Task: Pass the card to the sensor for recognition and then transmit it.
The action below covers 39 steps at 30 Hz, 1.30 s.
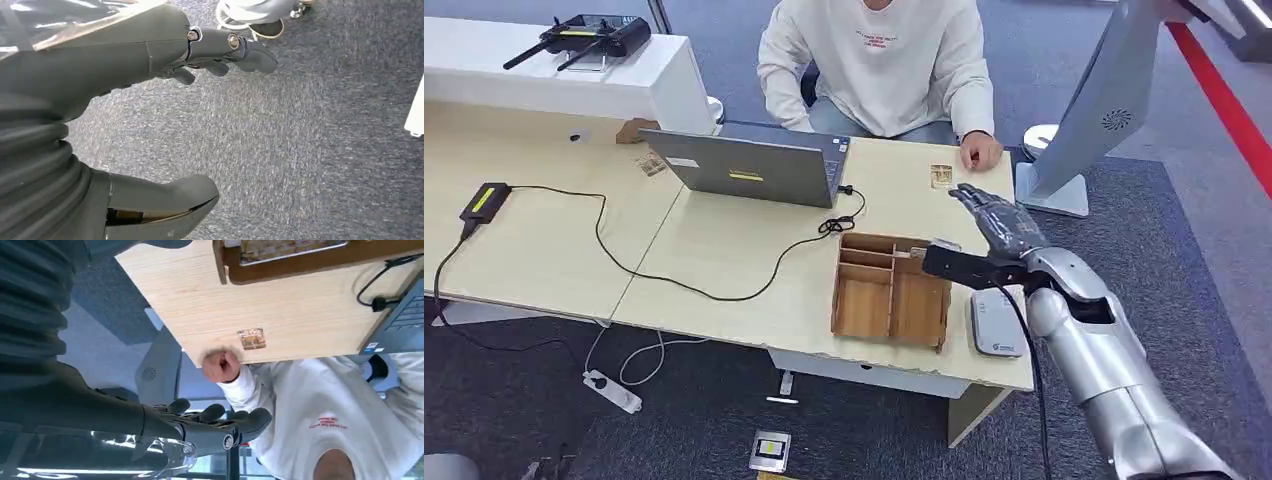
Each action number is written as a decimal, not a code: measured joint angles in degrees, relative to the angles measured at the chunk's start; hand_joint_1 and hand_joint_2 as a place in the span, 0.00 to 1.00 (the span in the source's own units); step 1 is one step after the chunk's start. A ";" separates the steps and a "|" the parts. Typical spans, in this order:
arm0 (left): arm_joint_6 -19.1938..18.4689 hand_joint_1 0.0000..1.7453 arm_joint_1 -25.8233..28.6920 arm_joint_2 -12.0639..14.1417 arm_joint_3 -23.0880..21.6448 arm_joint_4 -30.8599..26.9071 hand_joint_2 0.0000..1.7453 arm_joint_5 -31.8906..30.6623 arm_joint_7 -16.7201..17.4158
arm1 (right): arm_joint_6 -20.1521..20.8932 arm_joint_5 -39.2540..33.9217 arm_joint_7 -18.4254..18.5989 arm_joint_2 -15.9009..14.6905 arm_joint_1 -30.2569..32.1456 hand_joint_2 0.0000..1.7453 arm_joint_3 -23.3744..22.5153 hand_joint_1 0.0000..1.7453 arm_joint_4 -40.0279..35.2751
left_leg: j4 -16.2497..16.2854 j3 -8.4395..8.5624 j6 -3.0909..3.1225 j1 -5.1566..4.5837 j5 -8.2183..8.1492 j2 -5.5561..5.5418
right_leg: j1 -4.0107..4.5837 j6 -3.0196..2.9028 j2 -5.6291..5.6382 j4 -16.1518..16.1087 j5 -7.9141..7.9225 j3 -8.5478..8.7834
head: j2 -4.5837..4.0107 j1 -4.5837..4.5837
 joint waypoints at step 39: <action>-2.69 0.00 0.19 -3.63 1.31 -2.31 0.00 1.24 1.27 | 0.94 -0.55 0.41 11.09 -1.85 1.00 3.30 0.00 3.74 | -0.01 0.00 0.00 0.01 0.00 0.00 | 0.01 -0.01 0.00 0.00 -0.01 -0.02 | 0.00 0.02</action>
